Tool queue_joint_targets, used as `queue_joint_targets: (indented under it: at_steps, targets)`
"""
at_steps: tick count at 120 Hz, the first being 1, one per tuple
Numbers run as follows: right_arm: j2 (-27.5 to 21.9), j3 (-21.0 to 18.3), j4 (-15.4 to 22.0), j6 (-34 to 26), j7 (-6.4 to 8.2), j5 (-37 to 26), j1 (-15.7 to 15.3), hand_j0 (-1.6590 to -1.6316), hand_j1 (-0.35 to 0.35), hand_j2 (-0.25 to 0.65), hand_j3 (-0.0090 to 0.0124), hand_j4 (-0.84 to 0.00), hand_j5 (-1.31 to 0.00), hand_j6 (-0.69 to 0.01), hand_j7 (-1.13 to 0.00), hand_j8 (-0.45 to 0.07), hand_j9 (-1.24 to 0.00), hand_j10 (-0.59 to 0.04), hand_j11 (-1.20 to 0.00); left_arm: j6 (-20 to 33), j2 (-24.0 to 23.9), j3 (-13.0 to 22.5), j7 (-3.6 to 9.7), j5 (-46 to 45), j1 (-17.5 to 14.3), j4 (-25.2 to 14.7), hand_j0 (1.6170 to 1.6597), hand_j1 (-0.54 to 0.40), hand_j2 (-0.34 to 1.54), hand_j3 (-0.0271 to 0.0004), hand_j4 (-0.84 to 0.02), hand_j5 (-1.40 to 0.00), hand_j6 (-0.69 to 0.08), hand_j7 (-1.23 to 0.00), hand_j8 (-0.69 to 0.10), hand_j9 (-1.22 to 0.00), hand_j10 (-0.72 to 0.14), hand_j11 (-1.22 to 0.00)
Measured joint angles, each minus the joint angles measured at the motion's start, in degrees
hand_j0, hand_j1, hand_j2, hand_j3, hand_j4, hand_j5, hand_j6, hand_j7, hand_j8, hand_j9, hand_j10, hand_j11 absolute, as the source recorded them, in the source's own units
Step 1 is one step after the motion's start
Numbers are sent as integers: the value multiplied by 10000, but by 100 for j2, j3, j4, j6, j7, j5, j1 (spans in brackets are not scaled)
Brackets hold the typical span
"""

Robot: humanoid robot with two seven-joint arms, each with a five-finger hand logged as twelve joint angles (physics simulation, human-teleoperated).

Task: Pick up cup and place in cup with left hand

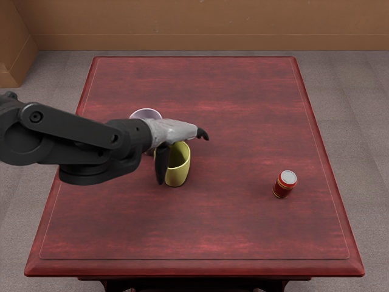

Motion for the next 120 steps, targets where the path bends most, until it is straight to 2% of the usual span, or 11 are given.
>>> queue_joint_targets:
  at_steps: [67, 86, 100, 120]
  targets:
    - [0, 0, 0, 0, 0, 0, 0, -16581, -3491, 1, 0, -5, -1, -8, 0, -6, -1, -4, 0, 48, 76, 88, 3, 1, 0, -148, 16581, -520, 677, 0, -3363, -4339, -3366, -4339, -3395, -4351, -3355, -4351]
    - [0, 0, 0, 0, 0, 0, 0, -16581, -3491, 0, 0, -5, -1, -8, 0, -6, -1, -5, 0, 58, 93, 101, 3, 11, 0, -163, 16577, -1127, 816, 0, -3972, -5078, -3978, -5076, -3146, -5127, -3841, -5125]
    - [0, 0, 0, 0, 0, 0, 0, -16581, -3491, 1, 0, -5, -1, -8, 0, -6, -1, -4, 0, 57, 93, 101, 4, -4, -35, -167, 16567, -1250, 872, 0, -4139, -5581, -3654, -5599, -2819, -5564, -3562, -5555]
    - [0, 0, 0, 0, 0, 0, 0, -16581, -3491, 1, 0, -5, -1, -7, 0, -6, -1, -4, 0, 25, 93, 89, 1, -19, -307, -204, 16560, -1313, 925, 0, -4253, -5952, -3412, -5954, -2591, -5884, -3361, -5857]
